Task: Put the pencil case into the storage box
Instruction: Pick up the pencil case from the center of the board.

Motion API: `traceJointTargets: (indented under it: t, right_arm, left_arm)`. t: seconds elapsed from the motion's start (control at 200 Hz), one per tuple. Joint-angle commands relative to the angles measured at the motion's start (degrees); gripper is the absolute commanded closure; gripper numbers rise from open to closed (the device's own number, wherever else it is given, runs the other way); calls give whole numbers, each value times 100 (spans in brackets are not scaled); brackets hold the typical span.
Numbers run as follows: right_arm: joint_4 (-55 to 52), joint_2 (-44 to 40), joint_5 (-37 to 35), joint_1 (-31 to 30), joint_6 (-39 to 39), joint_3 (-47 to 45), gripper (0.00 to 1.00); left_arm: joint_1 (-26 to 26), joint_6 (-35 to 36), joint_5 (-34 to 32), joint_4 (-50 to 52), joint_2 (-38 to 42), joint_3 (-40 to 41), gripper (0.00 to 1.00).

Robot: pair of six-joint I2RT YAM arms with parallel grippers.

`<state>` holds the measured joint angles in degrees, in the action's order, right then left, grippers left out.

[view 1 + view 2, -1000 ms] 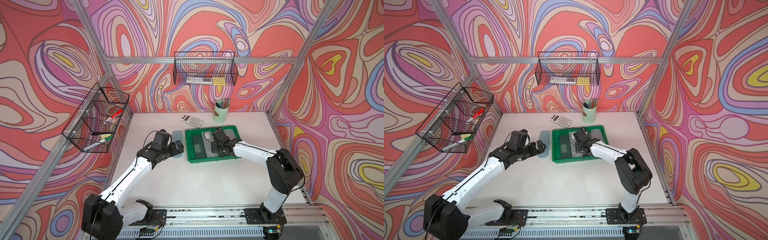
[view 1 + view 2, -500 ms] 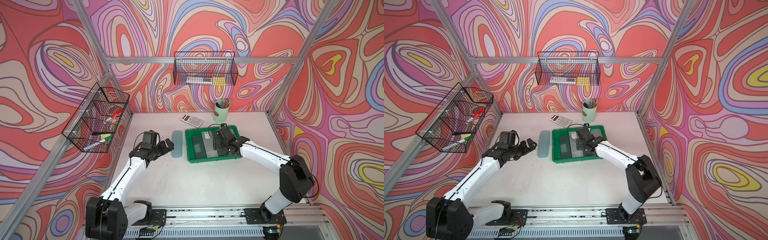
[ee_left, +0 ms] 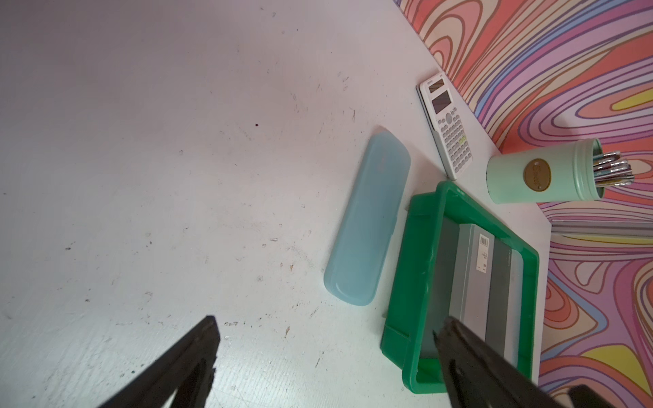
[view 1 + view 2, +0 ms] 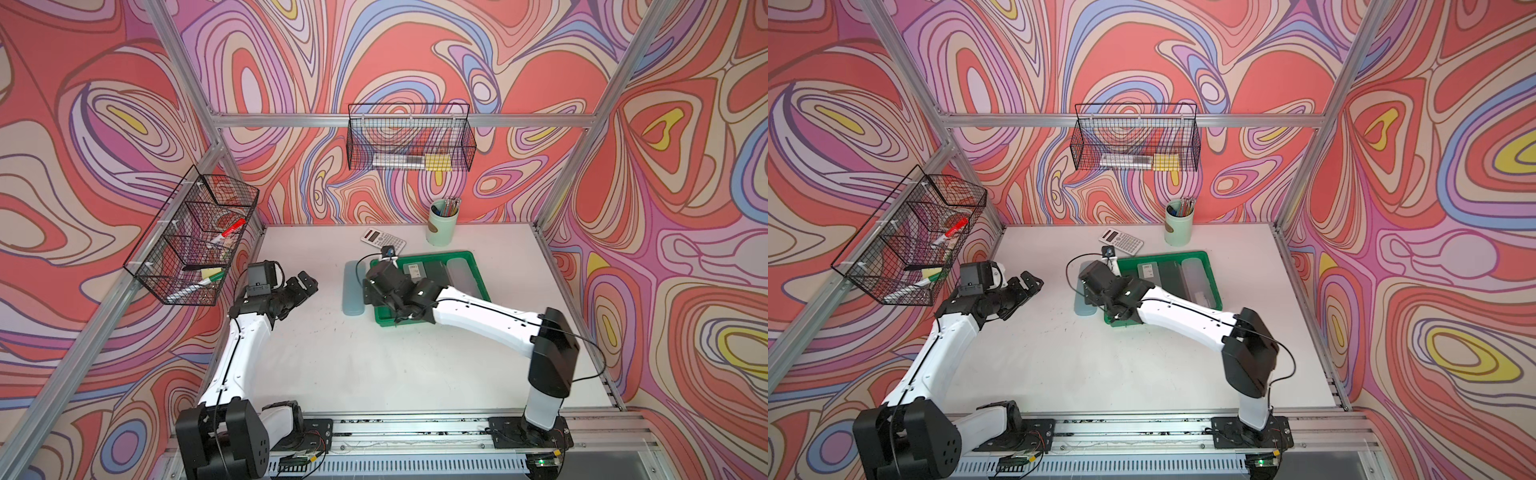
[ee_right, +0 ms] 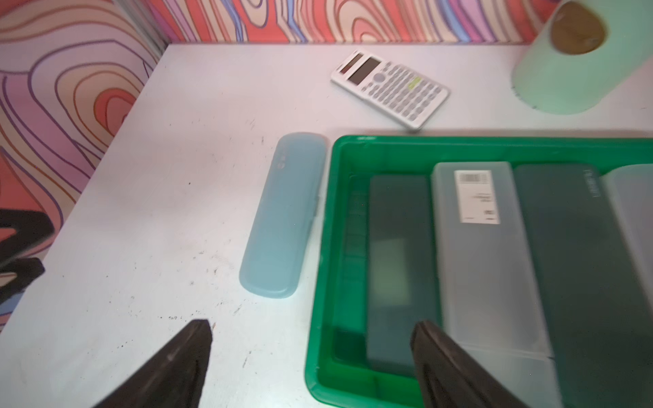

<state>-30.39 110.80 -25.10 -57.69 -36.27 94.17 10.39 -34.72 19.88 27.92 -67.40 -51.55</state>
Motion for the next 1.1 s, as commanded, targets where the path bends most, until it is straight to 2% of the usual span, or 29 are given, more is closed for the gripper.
traceJointTargets:
  t: [0.0, 0.225, 0.546, 0.696, 1.092]
  right_arm:
    - [-243, 679, -260, -255, -301, 596, 8]
    - [-527, 1862, -140, -339, -352, 1669, 5]
    - [-823, 2814, -132, -347, -650, 2465, 3]
    - [-951, 2934, -529, -348, -1137, 2378, 2]
    - [-588, 3384, -320, -339, -1433, 2387, 2]
  left_arm:
    - [129, 140, 84, 146, -45, -86, 1]
    - [156, 132, 116, 108, -13, -48, 1]
    - [156, 98, 200, 82, 60, -48, 1]
    - [158, 63, 360, -3, 95, -14, 1]
    - [163, 62, 323, 78, 165, -4, 1]
